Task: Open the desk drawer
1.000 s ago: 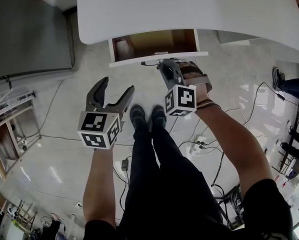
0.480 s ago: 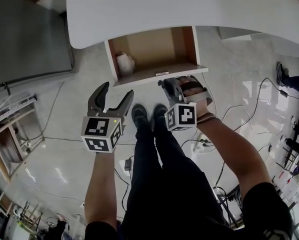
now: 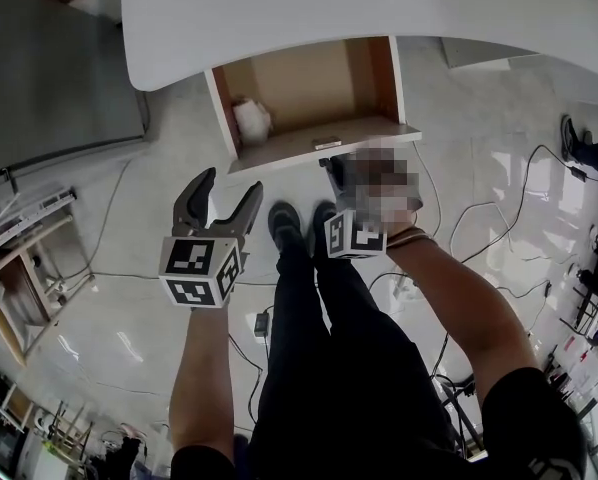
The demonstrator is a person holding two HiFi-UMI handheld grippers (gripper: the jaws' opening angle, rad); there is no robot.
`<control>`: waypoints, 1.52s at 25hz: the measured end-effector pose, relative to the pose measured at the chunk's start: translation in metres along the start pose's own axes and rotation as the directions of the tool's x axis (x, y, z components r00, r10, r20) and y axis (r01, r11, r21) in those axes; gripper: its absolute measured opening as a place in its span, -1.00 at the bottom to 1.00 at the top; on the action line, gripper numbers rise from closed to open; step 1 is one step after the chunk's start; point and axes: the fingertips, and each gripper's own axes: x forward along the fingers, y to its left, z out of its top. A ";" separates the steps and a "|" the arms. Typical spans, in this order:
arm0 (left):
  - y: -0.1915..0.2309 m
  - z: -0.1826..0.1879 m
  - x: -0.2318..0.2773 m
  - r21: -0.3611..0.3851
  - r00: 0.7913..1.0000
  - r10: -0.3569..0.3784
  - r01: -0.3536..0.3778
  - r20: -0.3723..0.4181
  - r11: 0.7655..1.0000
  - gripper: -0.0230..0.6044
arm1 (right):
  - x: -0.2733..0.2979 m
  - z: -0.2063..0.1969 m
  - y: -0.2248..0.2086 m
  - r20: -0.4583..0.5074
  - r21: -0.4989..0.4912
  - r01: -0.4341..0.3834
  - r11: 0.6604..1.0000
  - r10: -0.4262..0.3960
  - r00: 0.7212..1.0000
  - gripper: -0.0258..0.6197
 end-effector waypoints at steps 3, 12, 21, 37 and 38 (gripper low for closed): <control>0.001 -0.002 -0.002 -0.008 1.000 0.011 -0.011 -0.004 1.000 0.12 | 0.000 0.001 0.000 0.002 0.001 0.005 1.000 -0.005 1.000 -0.83; -0.005 -0.014 -0.003 -0.001 0.999 0.016 -0.016 -0.028 1.000 0.11 | 0.003 -0.001 0.006 0.012 -0.040 0.030 0.999 -0.030 0.999 -0.83; -0.003 -0.025 -0.004 -0.018 0.999 0.017 -0.017 -0.041 1.000 0.11 | 0.012 -0.005 0.017 0.017 -0.092 0.076 0.993 -0.075 0.997 -0.83; 0.000 -0.040 0.003 -0.033 0.998 -0.008 0.006 -0.062 0.999 0.10 | 0.030 -0.012 0.039 0.041 -0.123 0.105 0.987 -0.100 0.994 -0.70; 0.000 -0.040 0.004 -0.031 0.998 -0.009 0.007 -0.063 0.999 0.10 | 0.030 -0.011 0.039 0.043 -0.118 0.106 0.987 -0.102 0.994 -0.70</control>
